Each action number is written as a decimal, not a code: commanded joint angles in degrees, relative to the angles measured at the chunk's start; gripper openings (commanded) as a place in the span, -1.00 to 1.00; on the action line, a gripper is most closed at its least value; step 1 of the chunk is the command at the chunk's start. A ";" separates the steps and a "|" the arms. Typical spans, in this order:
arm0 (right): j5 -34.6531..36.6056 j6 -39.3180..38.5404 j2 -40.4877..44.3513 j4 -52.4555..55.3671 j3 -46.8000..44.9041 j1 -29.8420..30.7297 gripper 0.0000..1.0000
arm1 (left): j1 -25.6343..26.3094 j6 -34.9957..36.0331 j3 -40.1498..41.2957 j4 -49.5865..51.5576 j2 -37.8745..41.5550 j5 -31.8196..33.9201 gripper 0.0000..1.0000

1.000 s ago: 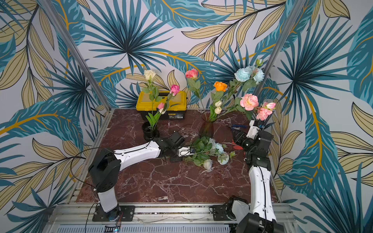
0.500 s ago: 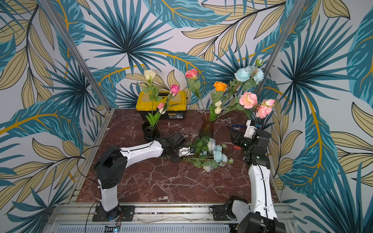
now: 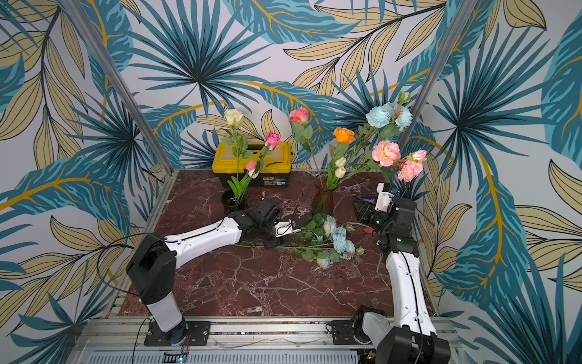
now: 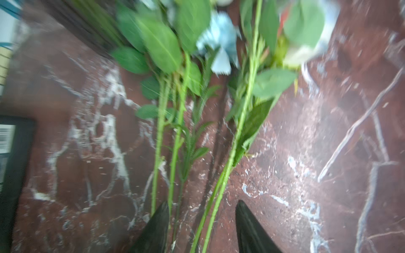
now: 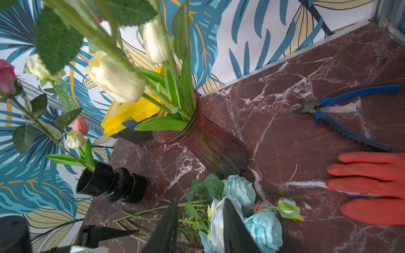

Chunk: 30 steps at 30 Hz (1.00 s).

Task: Pick out blue flowers from the vase
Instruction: Place the flower at the center of the board, then pick up the flower from the vase.

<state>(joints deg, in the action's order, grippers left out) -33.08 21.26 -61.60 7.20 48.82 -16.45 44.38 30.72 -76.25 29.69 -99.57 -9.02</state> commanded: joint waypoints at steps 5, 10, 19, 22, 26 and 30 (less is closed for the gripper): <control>-0.96 9.07 -7.25 -16.82 0.41 -0.41 -0.30 | -2.40 -12.38 5.69 -13.44 7.09 -8.62 0.01; -4.43 17.17 -14.80 -27.53 4.86 -0.62 -0.30 | -3.88 -19.14 8.66 -21.45 8.78 -12.96 0.01; -4.79 19.53 -19.26 -32.71 8.39 3.74 -0.31 | -4.48 -23.81 10.77 -26.46 8.34 -14.10 0.00; -2.81 17.77 -19.50 -31.19 8.95 7.11 -0.30 | -4.66 -24.67 10.93 -27.46 8.47 -14.32 0.00; -1.78 19.80 -21.82 -33.44 9.97 9.90 -0.31 | -4.89 -25.25 10.90 -28.30 8.84 -14.44 -0.01; -0.26 19.88 -23.56 -34.35 11.56 12.54 -0.31 | -4.93 -25.38 11.15 -28.38 9.74 -14.18 -0.01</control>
<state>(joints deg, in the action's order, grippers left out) -34.87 40.36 -84.05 -24.21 58.52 -5.43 39.79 6.20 -65.71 3.22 -91.79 -22.39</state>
